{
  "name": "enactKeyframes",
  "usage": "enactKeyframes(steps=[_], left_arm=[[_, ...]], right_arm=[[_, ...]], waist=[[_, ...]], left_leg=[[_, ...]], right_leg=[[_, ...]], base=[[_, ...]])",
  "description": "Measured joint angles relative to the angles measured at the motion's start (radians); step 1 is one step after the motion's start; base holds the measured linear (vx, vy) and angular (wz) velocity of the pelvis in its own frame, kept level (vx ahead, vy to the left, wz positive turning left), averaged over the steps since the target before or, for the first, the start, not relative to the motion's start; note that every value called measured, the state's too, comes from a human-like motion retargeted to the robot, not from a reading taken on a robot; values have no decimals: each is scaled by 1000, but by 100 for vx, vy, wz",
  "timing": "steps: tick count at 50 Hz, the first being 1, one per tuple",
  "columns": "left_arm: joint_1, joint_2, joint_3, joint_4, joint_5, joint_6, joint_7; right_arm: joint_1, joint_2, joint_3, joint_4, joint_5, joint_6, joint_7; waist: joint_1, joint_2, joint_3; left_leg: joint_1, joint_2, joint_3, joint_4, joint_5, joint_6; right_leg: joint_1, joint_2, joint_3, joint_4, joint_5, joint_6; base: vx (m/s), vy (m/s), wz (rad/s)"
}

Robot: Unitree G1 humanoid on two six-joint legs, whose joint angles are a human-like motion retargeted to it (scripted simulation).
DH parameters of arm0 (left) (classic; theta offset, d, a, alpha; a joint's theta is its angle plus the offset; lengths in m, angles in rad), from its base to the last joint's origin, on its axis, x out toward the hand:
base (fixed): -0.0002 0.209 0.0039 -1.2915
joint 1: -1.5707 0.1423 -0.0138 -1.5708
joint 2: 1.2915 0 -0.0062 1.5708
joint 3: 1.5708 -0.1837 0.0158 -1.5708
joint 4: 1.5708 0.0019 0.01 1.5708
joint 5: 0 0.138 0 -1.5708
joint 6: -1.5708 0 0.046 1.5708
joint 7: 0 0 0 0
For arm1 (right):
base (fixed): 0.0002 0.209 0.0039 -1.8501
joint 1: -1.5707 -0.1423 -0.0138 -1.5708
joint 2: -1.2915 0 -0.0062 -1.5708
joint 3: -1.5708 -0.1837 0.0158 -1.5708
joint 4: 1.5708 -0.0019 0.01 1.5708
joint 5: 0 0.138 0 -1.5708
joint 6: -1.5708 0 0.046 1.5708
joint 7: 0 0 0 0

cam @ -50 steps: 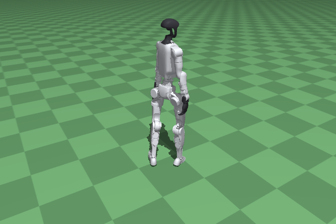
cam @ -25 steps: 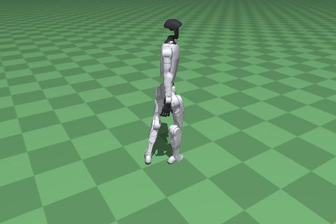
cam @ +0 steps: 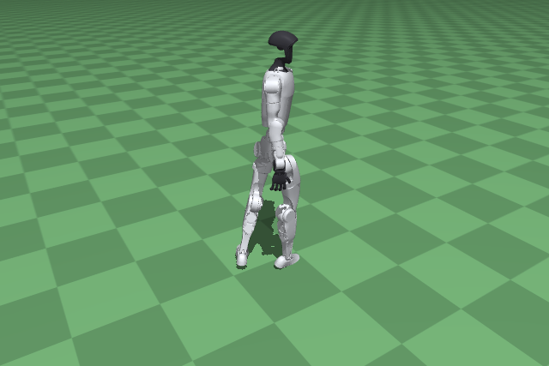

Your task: In place motions

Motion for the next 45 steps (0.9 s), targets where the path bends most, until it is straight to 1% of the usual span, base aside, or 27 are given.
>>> enactKeyframes(steps=[7, 13, 17, 22, 33, 45], left_arm=[[6, -8, -3, 4, 2, -1, -1], [-8, -15, -6, -6, 8, 0, -2], [-26, -20, -20, -22, 7, -2, -2], [-39, -30, -39, -46, -6, -9, -8], [-17, -19, -72, -41, -5, -11, -4], [16, 36, -28, -1, -15, 0, 31]], right_arm=[[4, -1, 1, 3, 3, -1, -1], [19, -8, -3, 27, 9, 0, -7], [46, -22, -15, 62, 16, 1, -9], [77, -38, -34, 102, -2, 5, -12], [123, -49, -85, 72, 4, -9, -8], [117, -41, -96, -3, 39, -31, 1]], waist=[[5, -1, -4], [22, 7, -23], [66, 4, -32], [144, -6, -44], [283, -21, -57], [405, -44, -70]], left_leg=[[-7, -4, -4, -1, 8, 6], [-38, -33, -14, -9, 9, 27], [-47, -33, -43, -10, 17, 37], [-63, -31, -84, -15, 29, 50], [-118, -22, -208, -16, 59, 91], [-193, -33, -439, -9, 104, 137]], right_leg=[[-3, -6, 7, -3, -2, 0], [-23, -40, 21, -19, -3, 0], [-19, -55, 0, -19, -13, -6], [-12, -72, -34, -11, -34, -32], [18, -124, -115, -3, -81, -89], [76, -176, -221, 2, -132, -138]], base=[[0, 0, 0], [-3, 1, 14], [4, -14, 53], [5, -16, 68], [8, -14, 92], [16, -7, 97]])
